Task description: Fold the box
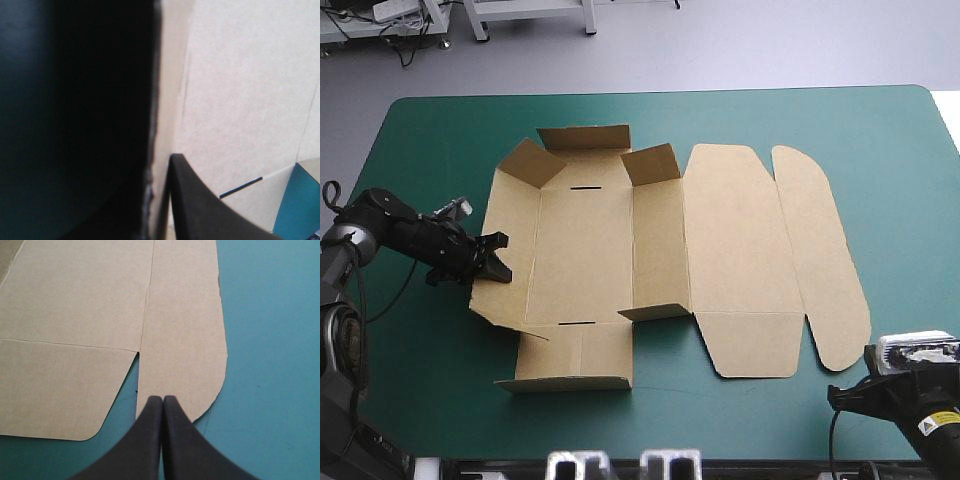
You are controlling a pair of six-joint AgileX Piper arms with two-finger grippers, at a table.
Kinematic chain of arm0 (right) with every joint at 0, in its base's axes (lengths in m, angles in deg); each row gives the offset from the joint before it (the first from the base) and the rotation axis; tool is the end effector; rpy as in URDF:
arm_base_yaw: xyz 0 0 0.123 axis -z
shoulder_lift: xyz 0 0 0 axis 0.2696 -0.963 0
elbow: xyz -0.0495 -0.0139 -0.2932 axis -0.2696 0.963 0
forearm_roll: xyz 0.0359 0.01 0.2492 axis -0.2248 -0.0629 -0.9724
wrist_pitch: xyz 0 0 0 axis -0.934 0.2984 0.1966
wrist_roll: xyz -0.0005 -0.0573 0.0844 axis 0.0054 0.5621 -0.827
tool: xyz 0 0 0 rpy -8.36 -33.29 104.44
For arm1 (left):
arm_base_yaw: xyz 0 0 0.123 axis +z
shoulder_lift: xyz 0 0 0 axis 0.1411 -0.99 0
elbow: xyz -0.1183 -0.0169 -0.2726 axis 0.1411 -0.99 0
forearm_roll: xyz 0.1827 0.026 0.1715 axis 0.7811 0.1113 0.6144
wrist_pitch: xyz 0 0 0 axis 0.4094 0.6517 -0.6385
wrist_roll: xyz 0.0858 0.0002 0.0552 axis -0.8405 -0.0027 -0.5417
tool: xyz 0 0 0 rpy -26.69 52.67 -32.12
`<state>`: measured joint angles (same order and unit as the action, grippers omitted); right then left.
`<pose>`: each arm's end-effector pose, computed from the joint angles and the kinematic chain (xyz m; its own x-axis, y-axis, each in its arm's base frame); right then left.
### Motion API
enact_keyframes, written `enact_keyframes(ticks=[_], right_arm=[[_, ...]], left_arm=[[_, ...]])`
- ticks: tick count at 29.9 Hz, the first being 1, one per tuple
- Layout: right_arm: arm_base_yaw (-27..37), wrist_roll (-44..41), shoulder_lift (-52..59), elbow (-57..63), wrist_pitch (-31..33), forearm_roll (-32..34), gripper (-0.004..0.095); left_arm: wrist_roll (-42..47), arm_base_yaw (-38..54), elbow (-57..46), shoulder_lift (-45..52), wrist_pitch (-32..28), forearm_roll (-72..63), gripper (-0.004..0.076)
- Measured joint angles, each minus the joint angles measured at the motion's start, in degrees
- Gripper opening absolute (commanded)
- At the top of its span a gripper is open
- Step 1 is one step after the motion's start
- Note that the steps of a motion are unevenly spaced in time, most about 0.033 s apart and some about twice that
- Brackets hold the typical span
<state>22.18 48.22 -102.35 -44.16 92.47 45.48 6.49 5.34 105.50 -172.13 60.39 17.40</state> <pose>0.0413 0.0120 0.2797 -0.5427 -0.0754 -0.8365 -0.0991 0.9948 -0.0254 0.3123 0.0163 0.2233 -0.9936 -0.1058 -0.0387 -0.0666 0.8287 -0.5557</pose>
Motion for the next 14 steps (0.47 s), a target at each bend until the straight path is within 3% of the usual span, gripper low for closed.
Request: enact_keyframes(ticks=[5, 14], right_arm=[[0.0, 0.0, 0.0, 0.0, 0.0, -0.1, -0.0015], [0.0, 0.0, 0.0, 0.0, 0.0, -0.5, -0.0015]], left_arm=[[-1.6, -0.4, 2.7, -0.1, 0.8, 0.4, -0.0010], [-4.7, -5.8, 18.4, 0.9, 1.3, 13.7, -0.0010]])
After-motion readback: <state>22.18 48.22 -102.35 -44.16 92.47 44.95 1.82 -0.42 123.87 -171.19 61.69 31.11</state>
